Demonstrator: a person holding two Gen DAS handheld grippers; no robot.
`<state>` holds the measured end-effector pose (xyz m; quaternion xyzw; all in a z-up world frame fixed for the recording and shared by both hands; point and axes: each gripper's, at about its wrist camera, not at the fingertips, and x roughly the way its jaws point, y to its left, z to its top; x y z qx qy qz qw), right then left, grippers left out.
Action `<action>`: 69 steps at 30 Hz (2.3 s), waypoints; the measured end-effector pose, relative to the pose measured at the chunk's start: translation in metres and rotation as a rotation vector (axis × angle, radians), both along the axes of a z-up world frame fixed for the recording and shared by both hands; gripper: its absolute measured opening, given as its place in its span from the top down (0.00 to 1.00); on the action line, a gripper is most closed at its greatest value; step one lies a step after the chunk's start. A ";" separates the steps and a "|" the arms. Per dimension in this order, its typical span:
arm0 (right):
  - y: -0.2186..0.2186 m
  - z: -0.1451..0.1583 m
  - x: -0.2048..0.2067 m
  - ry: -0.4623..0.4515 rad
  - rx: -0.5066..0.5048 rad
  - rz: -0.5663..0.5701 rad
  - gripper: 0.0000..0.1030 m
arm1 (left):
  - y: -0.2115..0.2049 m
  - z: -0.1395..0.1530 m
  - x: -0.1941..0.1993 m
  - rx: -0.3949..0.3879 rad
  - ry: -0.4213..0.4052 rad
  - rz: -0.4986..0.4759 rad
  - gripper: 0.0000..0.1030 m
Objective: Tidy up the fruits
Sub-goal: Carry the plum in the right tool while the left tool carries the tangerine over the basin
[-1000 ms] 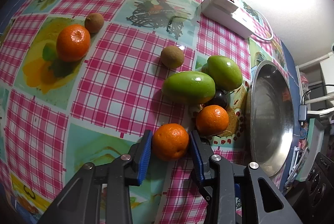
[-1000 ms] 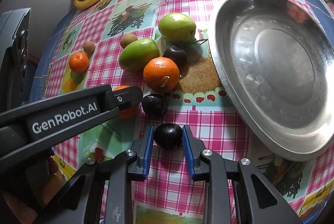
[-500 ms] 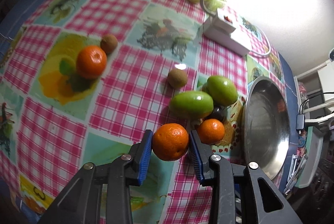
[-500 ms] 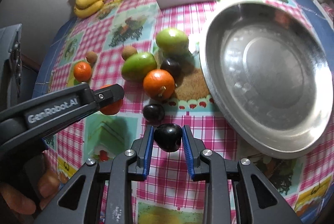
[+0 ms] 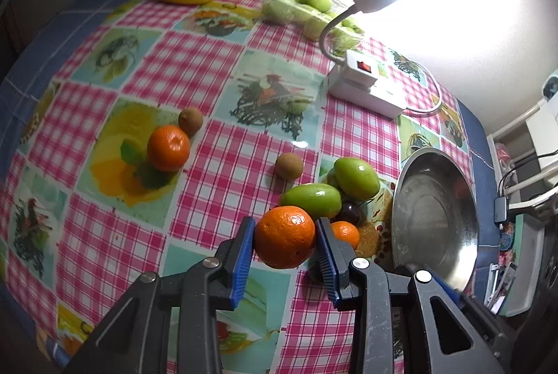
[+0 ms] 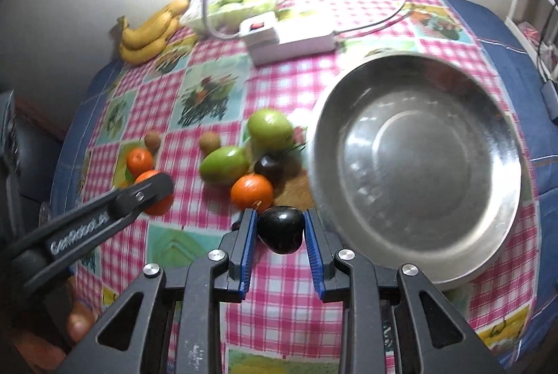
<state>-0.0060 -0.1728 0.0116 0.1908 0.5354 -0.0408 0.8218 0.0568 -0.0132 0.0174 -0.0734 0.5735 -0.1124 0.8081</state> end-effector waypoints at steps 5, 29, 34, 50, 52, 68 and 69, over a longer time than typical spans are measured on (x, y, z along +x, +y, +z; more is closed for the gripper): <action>-0.021 0.007 0.002 -0.010 0.003 -0.049 0.72 | -0.018 0.010 0.002 0.023 -0.022 -0.033 0.63; -0.144 -0.004 -0.032 0.026 -0.046 -0.371 0.72 | -0.150 0.001 -0.008 0.121 -0.055 -0.285 0.63; -0.150 -0.013 -0.032 0.065 -0.080 -0.389 0.72 | -0.165 -0.012 -0.008 0.150 -0.042 -0.315 0.63; -0.149 -0.039 -0.028 0.156 -0.097 -0.383 0.72 | -0.181 -0.045 -0.020 0.155 -0.018 -0.349 0.63; -0.149 -0.041 -0.028 0.162 -0.096 -0.383 0.72 | -0.180 -0.047 -0.020 0.150 -0.012 -0.347 0.63; -0.148 -0.046 -0.025 0.181 -0.099 -0.372 0.72 | -0.181 -0.051 -0.020 0.154 0.002 -0.349 0.62; -0.148 -0.045 -0.025 0.178 -0.099 -0.373 0.72 | -0.181 -0.050 -0.020 0.154 0.003 -0.349 0.62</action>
